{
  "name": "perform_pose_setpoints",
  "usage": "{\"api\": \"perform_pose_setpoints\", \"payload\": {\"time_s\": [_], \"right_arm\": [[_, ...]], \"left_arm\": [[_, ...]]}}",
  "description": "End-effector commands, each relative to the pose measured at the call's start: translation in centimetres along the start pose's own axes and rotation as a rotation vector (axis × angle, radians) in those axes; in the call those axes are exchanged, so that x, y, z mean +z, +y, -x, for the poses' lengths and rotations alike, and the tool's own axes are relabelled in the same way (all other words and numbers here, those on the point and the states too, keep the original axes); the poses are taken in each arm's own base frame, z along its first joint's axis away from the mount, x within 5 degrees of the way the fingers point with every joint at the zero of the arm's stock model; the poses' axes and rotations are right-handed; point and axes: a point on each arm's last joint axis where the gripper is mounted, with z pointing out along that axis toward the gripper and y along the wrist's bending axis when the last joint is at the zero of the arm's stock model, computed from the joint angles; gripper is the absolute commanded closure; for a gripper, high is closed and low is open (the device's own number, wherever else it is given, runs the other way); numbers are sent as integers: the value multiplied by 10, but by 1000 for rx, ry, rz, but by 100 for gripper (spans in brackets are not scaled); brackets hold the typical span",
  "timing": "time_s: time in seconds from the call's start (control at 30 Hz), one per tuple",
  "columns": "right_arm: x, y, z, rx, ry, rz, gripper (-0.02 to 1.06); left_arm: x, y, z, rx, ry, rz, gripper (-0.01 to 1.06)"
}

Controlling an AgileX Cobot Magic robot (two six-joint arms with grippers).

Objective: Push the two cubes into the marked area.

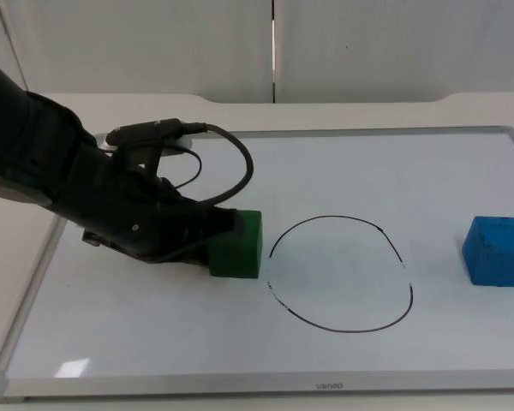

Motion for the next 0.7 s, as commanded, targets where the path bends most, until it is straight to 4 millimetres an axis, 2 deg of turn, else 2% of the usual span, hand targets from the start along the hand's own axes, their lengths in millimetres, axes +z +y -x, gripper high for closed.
{"api": "perform_pose_setpoints", "payload": {"time_s": [0.0,0.27,0.47,0.67], "right_arm": [[0,0,0,3,-8,-5,-1],[0,0,0,3,-8,-5,-1],[0,0,0,3,-8,-5,-1],[0,0,0,3,-8,-5,-1]], "left_arm": [[1,-5,1,-2,-6,-30,105],[1,-7,0,21,-6,-34,105],[4,-20,-5,66,8,-50,105],[5,-23,-4,94,5,-49,105]]}}
